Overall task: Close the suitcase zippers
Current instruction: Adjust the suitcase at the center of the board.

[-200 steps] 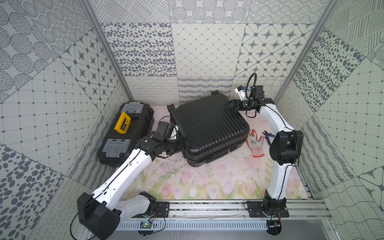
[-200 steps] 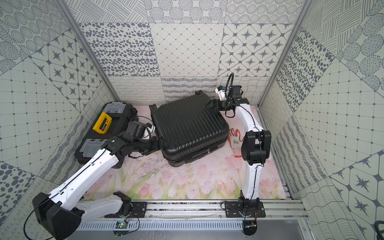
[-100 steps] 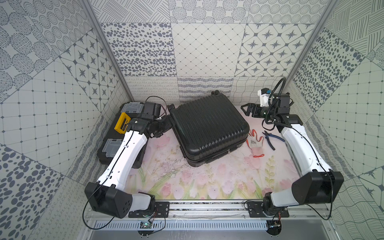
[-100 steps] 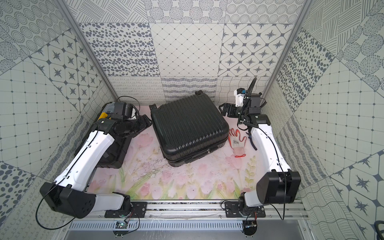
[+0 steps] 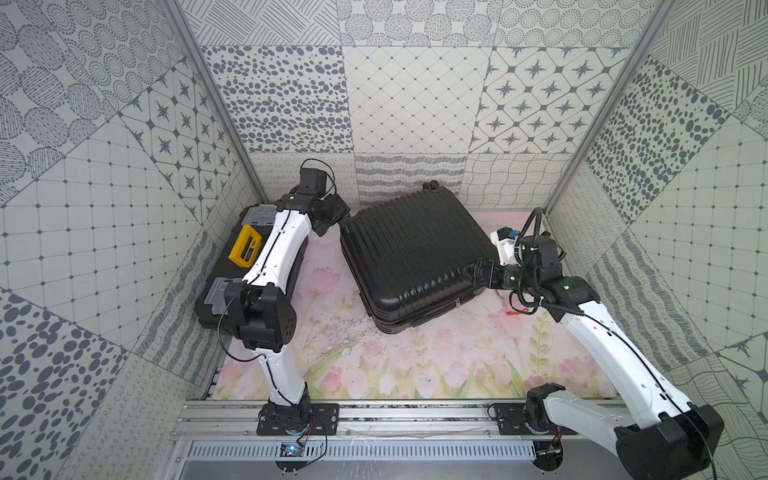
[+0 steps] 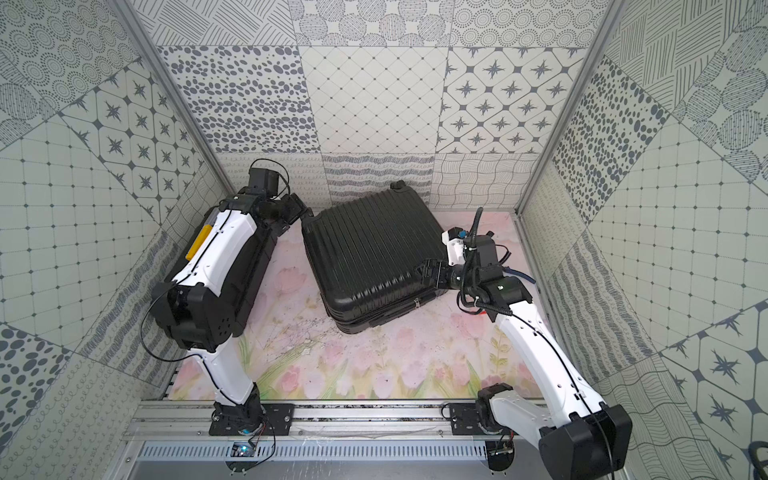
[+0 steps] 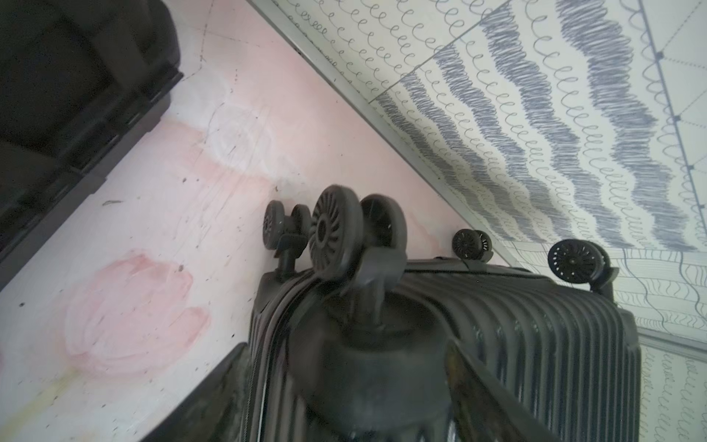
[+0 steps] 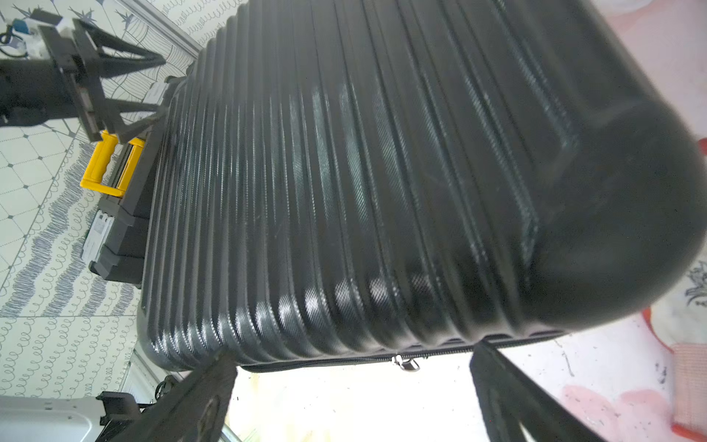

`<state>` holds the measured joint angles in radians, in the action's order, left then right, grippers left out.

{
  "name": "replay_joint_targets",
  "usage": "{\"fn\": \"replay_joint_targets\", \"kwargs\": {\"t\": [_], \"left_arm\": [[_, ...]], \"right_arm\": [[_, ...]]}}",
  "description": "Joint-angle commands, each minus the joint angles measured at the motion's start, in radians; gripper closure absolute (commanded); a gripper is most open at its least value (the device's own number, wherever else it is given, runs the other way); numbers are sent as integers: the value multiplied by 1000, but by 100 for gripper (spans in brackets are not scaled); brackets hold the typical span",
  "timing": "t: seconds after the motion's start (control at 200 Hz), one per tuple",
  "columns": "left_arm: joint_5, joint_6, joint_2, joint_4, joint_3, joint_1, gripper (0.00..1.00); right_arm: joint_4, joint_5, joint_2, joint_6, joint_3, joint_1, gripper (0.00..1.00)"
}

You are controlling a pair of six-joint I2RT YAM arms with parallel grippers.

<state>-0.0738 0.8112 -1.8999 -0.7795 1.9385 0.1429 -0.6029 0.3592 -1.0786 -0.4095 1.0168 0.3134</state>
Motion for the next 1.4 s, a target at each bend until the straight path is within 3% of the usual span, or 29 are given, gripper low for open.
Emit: {"fn": "replay_joint_targets", "kwargs": {"t": [0.0, 0.265, 0.495, 0.77, 0.855, 1.001, 1.206, 1.396], "left_arm": [[-45, 18, -119, -25, 136, -5, 21], [9, -55, -258, -158, 323, -6, 24], [-16, -76, -347, -199, 429, -5, 28], [-17, -96, -367, -219, 443, -6, 49], [-16, -98, -360, -226, 435, -6, 62], [-11, -91, -310, -205, 364, -6, 79], [-55, -30, -162, -93, 140, -6, 79], [-96, 39, 0, 21, -116, -1, 79]], "right_arm": [[2, -49, 30, -60, -43, 50, 3], [18, -76, 60, -119, -99, 99, 2], [44, -69, 55, -141, -105, 103, 2], [69, -68, 55, -170, -120, 105, 2], [108, -61, 57, -198, -131, 105, 2], [204, -49, 60, -262, -135, 105, 2], [303, -55, 45, -383, -171, 105, 2], [205, -119, -20, -397, -150, 96, 4]]}}
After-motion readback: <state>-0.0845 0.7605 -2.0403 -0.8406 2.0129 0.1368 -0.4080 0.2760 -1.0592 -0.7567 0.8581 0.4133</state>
